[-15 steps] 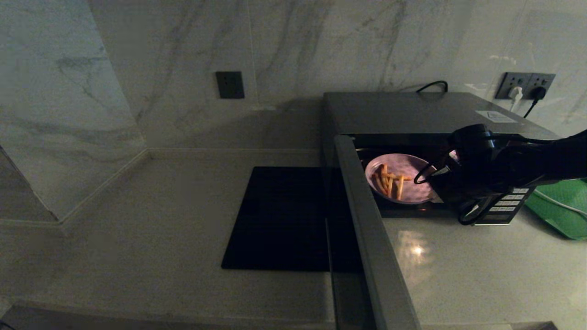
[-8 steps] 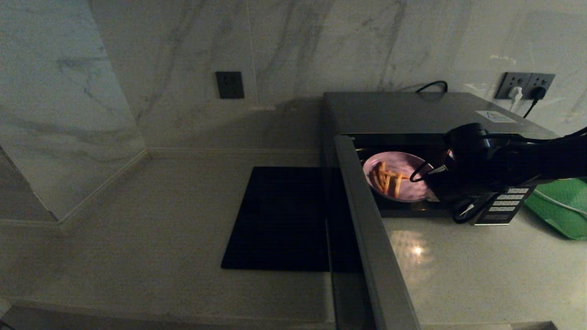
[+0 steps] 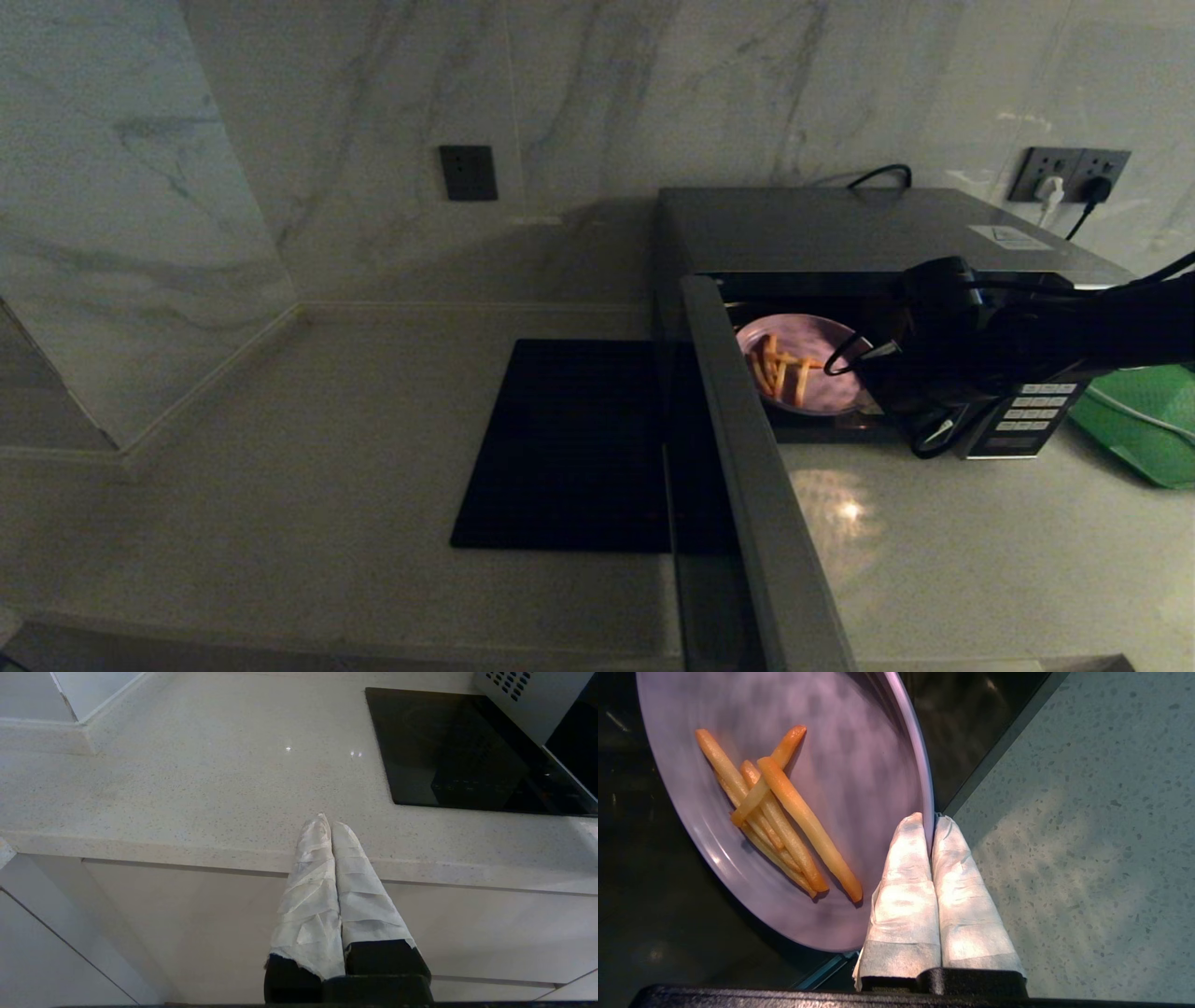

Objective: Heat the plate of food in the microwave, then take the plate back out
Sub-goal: Put the plate in the microwave oven

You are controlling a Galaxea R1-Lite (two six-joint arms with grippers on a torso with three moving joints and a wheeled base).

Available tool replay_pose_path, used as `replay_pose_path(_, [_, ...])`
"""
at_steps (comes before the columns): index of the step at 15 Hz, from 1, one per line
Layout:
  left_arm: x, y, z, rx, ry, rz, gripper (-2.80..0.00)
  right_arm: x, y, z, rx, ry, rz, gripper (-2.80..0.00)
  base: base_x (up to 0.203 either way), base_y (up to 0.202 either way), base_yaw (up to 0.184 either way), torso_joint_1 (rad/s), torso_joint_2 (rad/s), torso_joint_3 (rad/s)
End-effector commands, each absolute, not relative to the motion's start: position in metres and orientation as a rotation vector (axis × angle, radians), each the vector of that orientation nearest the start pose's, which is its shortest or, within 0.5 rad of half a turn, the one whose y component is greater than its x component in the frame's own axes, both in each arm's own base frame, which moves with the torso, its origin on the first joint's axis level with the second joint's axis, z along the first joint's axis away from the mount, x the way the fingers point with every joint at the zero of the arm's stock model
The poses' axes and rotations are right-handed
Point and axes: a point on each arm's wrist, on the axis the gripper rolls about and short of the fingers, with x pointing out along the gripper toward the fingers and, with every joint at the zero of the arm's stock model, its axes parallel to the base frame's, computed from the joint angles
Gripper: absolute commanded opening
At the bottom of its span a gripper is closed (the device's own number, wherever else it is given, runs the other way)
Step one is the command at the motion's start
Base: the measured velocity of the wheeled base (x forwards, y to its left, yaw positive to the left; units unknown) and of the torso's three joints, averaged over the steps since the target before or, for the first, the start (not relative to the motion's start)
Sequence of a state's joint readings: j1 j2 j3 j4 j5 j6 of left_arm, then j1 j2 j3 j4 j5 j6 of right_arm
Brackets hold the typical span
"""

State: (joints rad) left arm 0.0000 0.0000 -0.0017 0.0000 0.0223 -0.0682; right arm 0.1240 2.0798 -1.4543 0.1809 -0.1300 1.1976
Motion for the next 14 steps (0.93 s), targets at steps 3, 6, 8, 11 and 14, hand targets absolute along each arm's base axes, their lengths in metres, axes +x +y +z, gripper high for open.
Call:
replay_pose_path(3, [-0.0229, 0.0005, 0.0759, -0.069, -0.002, 0.023, -2.8, 0.4025, 0.0472, 0.1467, 1.033, 0.683, -0.482, -2.8, 0.0, 0.0, 0.0, 0.0, 0.0, 0.0])
replay_pose_path(6, [-0.0229, 0.0005, 0.0759, -0.069, -0.002, 0.023, -2.8, 0.4041, 0.0474, 0.1471, 1.031, 0.679, -0.481, -2.8, 0.0, 0.0, 0.0, 0.0, 0.0, 0.0])
replay_pose_path(8, [-0.0229, 0.0005, 0.0759, -0.069, -0.002, 0.023, -2.8, 0.4058, 0.0474, 0.146, 1.025, 0.675, -0.489, -2.8, 0.0, 0.0, 0.0, 0.0, 0.0, 0.0])
replay_pose_path(11, [-0.0229, 0.0005, 0.0759, -0.069, -0.002, 0.023, -2.8, 0.4071, 0.0476, 0.1472, 1.028, 0.67, -0.482, 0.0, 0.0, 0.0, 0.0, 0.0, 0.0, 0.0])
replay_pose_path(14, [-0.0229, 0.0005, 0.0759, -0.069, -0.002, 0.023, -2.8, 0.4083, 0.0478, 0.1489, 1.031, 0.665, -0.476, 0.0, 0.0, 0.0, 0.0, 0.0, 0.0, 0.0])
